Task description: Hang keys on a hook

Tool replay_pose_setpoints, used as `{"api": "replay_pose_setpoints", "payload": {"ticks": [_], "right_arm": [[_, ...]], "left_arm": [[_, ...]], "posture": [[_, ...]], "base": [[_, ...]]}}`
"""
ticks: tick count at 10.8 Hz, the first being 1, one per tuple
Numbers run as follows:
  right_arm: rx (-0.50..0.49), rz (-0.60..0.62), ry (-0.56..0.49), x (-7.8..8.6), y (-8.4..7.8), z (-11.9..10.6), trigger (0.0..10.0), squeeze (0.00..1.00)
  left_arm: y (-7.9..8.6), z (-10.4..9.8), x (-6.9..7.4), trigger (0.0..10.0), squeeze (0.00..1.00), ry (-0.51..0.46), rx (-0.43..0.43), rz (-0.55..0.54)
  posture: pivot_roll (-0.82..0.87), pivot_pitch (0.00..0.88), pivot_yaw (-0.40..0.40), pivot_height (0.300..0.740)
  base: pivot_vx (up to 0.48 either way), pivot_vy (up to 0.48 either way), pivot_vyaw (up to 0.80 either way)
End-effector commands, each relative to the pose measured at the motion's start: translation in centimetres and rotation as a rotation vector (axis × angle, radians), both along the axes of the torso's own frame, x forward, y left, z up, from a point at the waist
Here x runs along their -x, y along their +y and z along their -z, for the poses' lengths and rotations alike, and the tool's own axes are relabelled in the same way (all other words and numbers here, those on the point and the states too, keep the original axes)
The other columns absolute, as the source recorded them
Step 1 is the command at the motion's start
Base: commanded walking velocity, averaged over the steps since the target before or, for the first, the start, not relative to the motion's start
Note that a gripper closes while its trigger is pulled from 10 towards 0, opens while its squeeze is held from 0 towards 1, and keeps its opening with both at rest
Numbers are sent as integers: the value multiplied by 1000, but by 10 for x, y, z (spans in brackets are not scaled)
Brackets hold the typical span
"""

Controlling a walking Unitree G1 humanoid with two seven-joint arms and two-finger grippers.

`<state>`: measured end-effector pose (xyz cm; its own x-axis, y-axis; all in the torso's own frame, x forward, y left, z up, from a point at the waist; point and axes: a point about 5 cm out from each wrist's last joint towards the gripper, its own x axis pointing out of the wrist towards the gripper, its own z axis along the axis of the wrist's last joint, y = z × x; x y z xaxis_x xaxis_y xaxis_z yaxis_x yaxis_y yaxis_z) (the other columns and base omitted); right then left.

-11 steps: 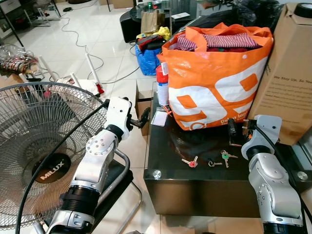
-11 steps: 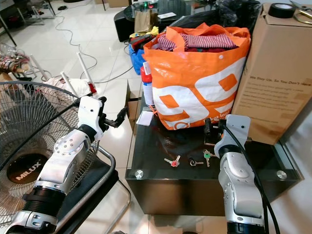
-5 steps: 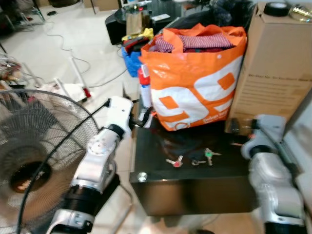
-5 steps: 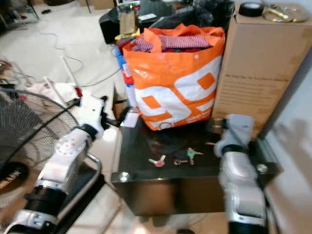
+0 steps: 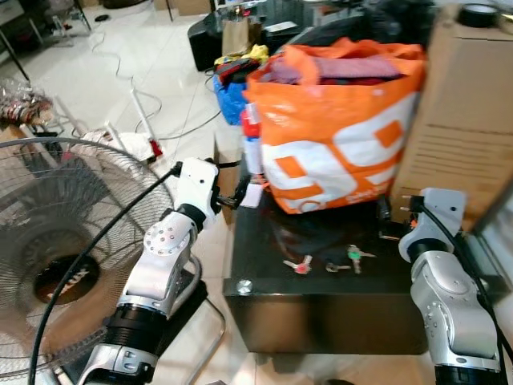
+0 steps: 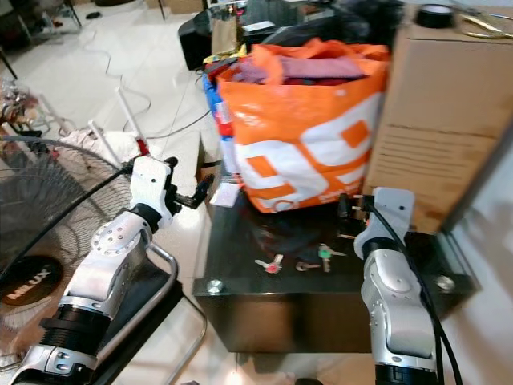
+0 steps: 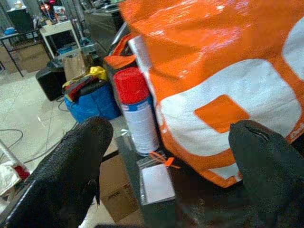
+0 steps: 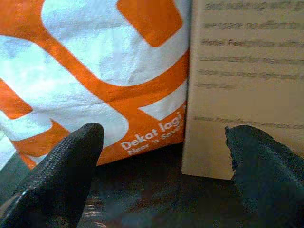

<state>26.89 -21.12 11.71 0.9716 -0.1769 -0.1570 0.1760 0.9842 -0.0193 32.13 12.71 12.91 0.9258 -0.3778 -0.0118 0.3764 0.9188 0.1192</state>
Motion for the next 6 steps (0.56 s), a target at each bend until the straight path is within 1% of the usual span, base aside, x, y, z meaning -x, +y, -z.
{"api": "replay_pose_setpoints", "payload": {"ticks": [1,4,5,6], "right_arm": [[3,-16,-16,-2,4,-3,10000,1000],[1,-17,-23,-1,4,-5,10000,988],[1,-17,-21,-1,4,-5,10000,565],[4,-17,-18,-1,4,-4,10000,8]], "left_arm": [[6,-1,-1,10000,0,1,-3,-21],[7,1,0,10000,0,3,-7,-25],[8,1,1,10000,0,3,-6,-26],[9,2,1,10000,0,4,-3,-34]], "posture": [[-234,0,110,740],[-234,0,105,740],[-233,0,104,740],[-230,0,103,740]], "base": [[0,0,0],[0,0,0],[0,0,0],[0,0,0]]}}
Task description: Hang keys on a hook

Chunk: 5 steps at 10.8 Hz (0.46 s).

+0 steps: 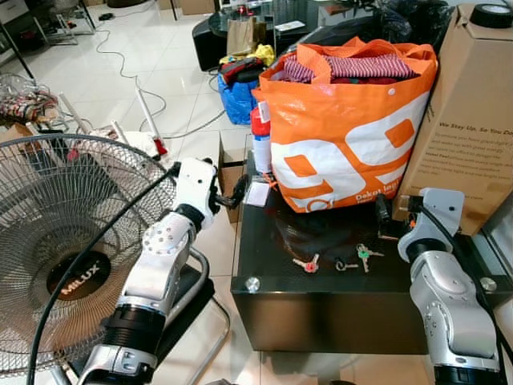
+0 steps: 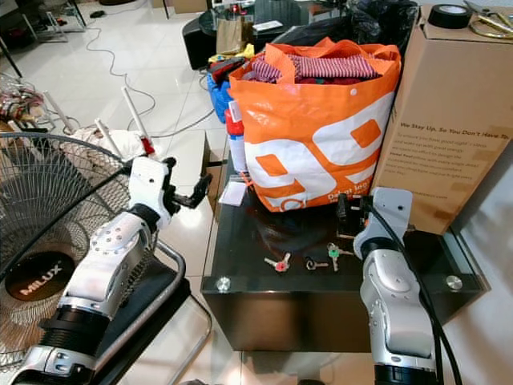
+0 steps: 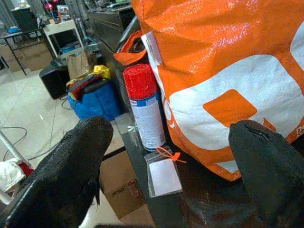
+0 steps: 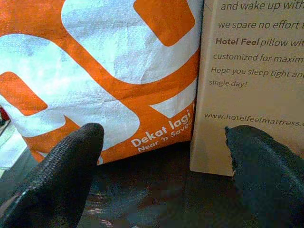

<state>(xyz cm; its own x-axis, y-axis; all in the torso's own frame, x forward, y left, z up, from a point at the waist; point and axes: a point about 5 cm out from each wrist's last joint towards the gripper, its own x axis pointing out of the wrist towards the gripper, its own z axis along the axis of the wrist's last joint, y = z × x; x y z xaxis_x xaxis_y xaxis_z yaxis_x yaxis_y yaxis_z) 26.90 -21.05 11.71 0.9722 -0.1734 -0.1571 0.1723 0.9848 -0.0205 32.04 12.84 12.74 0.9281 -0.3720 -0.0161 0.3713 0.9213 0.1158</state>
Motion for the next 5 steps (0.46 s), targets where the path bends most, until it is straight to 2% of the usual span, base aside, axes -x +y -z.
{"api": "replay_pose_setpoints", "payload": {"ticks": [1,4,5], "right_arm": [[9,-8,-15,-1,3,-4,10000,0],[18,8,-5,-1,0,-4,10000,0],[5,7,-9,-1,1,-5,10000,0]], "left_arm": [[9,1,0,10000,0,4,-17,-35],[8,1,2,10000,0,-10,-34,-27],[8,1,2,10000,0,-10,-33,-24]], "posture": [[-228,0,103,740],[-226,0,104,740],[-227,0,106,740]], "base": [[0,0,0],[0,0,0],[0,-349,0]]}}
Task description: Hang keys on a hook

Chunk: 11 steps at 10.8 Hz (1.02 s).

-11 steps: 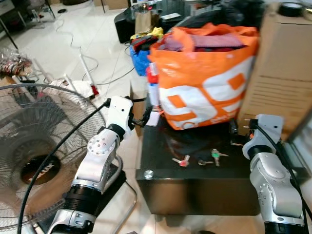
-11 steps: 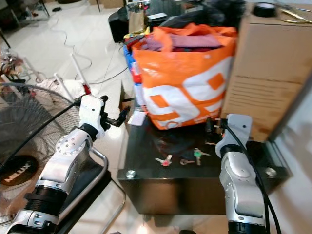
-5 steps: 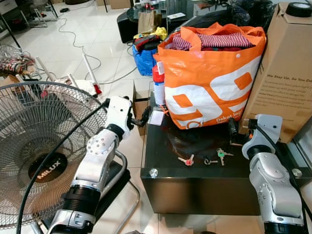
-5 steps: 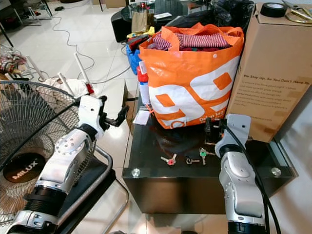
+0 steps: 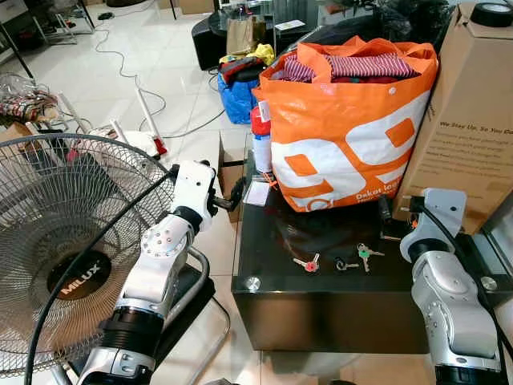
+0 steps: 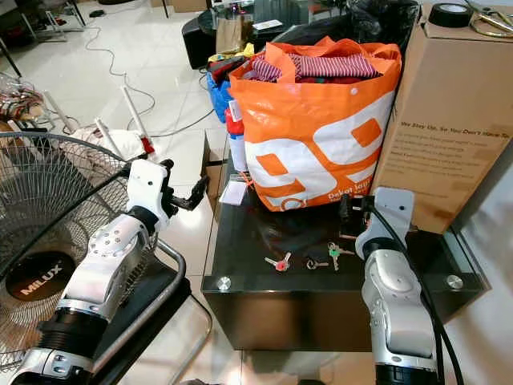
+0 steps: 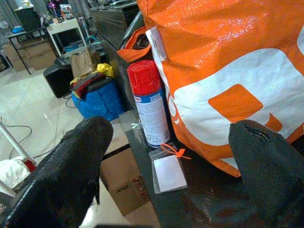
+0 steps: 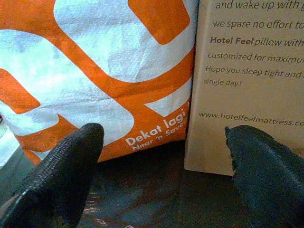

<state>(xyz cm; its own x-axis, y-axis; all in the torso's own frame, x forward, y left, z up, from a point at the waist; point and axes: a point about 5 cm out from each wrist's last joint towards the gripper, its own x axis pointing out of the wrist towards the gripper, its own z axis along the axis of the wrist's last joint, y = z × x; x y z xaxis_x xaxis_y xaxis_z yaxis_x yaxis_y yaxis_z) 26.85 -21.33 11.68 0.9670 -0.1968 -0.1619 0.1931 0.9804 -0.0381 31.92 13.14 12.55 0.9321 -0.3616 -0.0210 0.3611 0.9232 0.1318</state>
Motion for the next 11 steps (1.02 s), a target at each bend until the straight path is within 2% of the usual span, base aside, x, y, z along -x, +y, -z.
{"api": "replay_pose_setpoints", "payload": {"ticks": [1,5,7,10,11], "right_arm": [[-4,-6,-10,-1,3,-4,10000,0],[-51,-26,-10,-2,7,-3,10000,0],[-54,-26,-11,-3,8,-4,10000,0],[-72,-57,-23,-1,15,-3,10000,0],[-79,-66,0,1,17,4,10000,0]], "left_arm": [[5,-1,1,10000,0,-8,-16,-12],[5,-2,-1,10000,0,-8,-18,-12],[7,-2,-1,10000,0,-9,-23,-18],[12,0,0,10000,0,-2,-36,-20],[13,-1,1,10000,0,-12,-55,-15]], "posture": [[-226,0,107,740],[-225,0,108,740],[-221,0,111,740],[-207,0,125,740],[-200,0,122,740]], "base": [[0,-364,0],[0,-371,0],[0,-362,-275],[0,0,0],[0,0,0]]}}
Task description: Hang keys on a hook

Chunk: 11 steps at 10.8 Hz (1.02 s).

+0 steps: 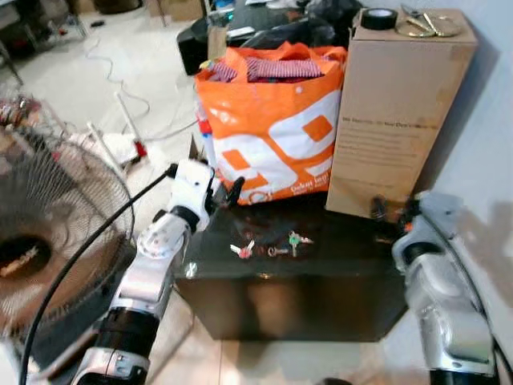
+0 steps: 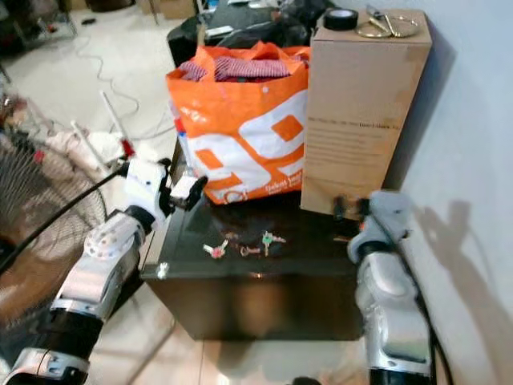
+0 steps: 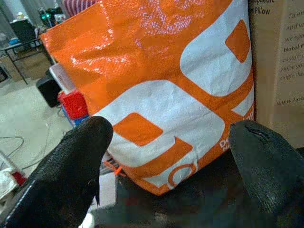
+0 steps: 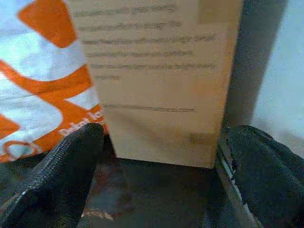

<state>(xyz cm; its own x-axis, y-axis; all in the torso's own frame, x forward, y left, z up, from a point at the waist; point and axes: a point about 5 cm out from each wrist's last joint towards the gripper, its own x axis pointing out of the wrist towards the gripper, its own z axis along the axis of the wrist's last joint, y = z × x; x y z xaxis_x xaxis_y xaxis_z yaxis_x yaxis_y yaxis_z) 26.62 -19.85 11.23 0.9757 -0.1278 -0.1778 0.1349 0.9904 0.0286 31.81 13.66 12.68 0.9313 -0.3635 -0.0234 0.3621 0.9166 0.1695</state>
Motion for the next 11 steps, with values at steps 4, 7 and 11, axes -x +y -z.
{"api": "replay_pose_setpoints", "payload": {"ticks": [4,7,11], "right_arm": [[49,-108,42,-5,12,8,10000,0],[15,-110,43,-10,17,10,10000,0],[83,-176,87,-6,20,17,10000,0]], "left_arm": [[16,-2,6,10000,0,-16,-2,-53],[22,-3,9,10000,0,-19,-8,-69],[18,-1,8,10000,0,-8,-28,-46]], "posture": [[-145,0,80,740],[-126,0,71,740],[-138,0,86,740]], "base": [[71,0,200],[326,0,267],[339,0,400]]}}
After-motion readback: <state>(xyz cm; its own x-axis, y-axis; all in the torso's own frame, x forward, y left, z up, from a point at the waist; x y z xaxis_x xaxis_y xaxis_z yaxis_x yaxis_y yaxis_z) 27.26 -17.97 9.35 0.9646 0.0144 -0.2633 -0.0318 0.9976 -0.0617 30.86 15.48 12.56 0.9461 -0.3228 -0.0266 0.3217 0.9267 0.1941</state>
